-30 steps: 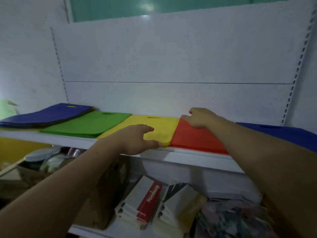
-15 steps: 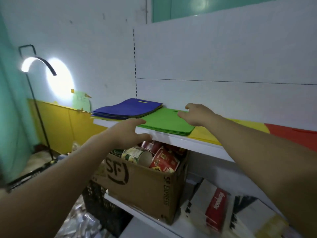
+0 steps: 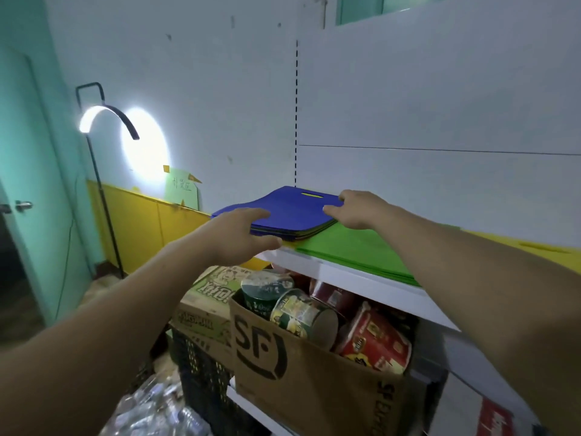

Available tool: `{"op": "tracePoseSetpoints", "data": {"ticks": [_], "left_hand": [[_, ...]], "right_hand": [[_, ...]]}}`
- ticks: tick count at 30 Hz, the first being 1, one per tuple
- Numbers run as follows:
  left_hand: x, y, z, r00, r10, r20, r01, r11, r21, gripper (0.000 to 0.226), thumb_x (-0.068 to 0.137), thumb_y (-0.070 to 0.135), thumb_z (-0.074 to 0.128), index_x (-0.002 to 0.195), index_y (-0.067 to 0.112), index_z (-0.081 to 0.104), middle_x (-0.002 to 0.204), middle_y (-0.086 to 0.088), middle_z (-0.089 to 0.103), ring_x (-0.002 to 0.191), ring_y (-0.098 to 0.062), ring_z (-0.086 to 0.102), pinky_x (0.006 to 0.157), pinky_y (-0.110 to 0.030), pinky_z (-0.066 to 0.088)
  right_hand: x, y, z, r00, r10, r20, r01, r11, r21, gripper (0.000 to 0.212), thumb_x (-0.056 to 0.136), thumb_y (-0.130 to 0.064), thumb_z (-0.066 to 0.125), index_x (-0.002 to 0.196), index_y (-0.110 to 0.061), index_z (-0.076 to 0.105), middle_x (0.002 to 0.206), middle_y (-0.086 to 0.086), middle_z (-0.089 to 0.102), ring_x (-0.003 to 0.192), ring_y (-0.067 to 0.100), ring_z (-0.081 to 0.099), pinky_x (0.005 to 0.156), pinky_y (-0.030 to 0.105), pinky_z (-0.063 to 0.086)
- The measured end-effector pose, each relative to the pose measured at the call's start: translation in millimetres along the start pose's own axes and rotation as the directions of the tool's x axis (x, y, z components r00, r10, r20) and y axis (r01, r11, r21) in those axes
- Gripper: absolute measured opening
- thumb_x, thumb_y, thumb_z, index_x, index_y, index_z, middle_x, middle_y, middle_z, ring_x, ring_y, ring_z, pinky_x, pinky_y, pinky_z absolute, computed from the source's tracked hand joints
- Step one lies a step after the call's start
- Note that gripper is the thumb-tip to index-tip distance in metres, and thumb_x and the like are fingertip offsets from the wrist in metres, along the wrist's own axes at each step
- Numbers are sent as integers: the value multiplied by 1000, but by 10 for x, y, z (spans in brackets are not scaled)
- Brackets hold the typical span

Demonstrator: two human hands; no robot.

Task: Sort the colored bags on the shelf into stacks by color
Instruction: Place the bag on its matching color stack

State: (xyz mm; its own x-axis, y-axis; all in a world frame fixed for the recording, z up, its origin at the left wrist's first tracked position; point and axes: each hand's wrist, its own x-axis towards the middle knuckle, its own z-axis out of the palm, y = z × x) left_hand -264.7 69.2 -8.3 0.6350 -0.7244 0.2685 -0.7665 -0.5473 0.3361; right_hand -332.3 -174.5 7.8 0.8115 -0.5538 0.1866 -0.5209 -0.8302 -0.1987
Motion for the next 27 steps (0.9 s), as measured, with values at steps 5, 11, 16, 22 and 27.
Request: {"op": "tracePoseSetpoints", "data": {"ticks": [5, 11, 16, 22, 27], "left_hand": [[531, -361, -48, 1000, 2, 16, -3, 1000, 6, 71, 84, 56, 56, 144, 27, 32, 150, 4, 34, 136, -18, 33, 109, -35, 28], [1063, -818, -79, 1000, 26, 11, -26, 1000, -17, 66, 86, 54, 54, 143, 26, 35, 149, 0, 37, 133, -22, 37, 106, -36, 31], [1604, -1228, -56, 994, 80, 72, -78, 997, -20, 67, 86, 58, 51, 143, 27, 35, 150, 1, 35, 133, -22, 37, 105, -36, 32], [2169, -1582, 19, 952, 213, 219, -218, 976, 2, 60, 91, 54, 46, 143, 25, 36, 148, 1, 37, 131, -22, 39, 103, -33, 31], [2375, -1717, 114, 879, 290, 379, -306, 952, -20, 70, 89, 57, 46, 146, 20, 31, 152, 0, 32, 136, -21, 34, 108, -31, 27]], "right_hand": [[591, -167, 107, 1000, 17, 7, -17, 1000, -25, 62, 93, -59, 41, 134, -13, 45, 134, 11, 51, 120, 28, 48, 94, 33, 41], [1049, -326, 285, 996, 81, 48, -77, 994, -78, 62, 93, -58, 41, 136, -13, 43, 134, 11, 50, 119, 28, 49, 92, 32, 40], [1296, -407, 365, 977, 206, 51, -197, 970, -140, 68, 94, -59, 39, 142, -11, 36, 143, 11, 44, 128, 29, 43, 99, 33, 38], [1382, -535, 521, 890, 454, 42, -430, 867, -252, 71, 94, -61, 36, 139, -7, 43, 145, 10, 43, 129, 29, 43, 102, 35, 36], [1361, -613, 598, 812, 582, -48, -574, 781, -247, 63, 89, -62, 46, 123, -9, 54, 124, 8, 58, 110, 26, 55, 80, 31, 40]]}}
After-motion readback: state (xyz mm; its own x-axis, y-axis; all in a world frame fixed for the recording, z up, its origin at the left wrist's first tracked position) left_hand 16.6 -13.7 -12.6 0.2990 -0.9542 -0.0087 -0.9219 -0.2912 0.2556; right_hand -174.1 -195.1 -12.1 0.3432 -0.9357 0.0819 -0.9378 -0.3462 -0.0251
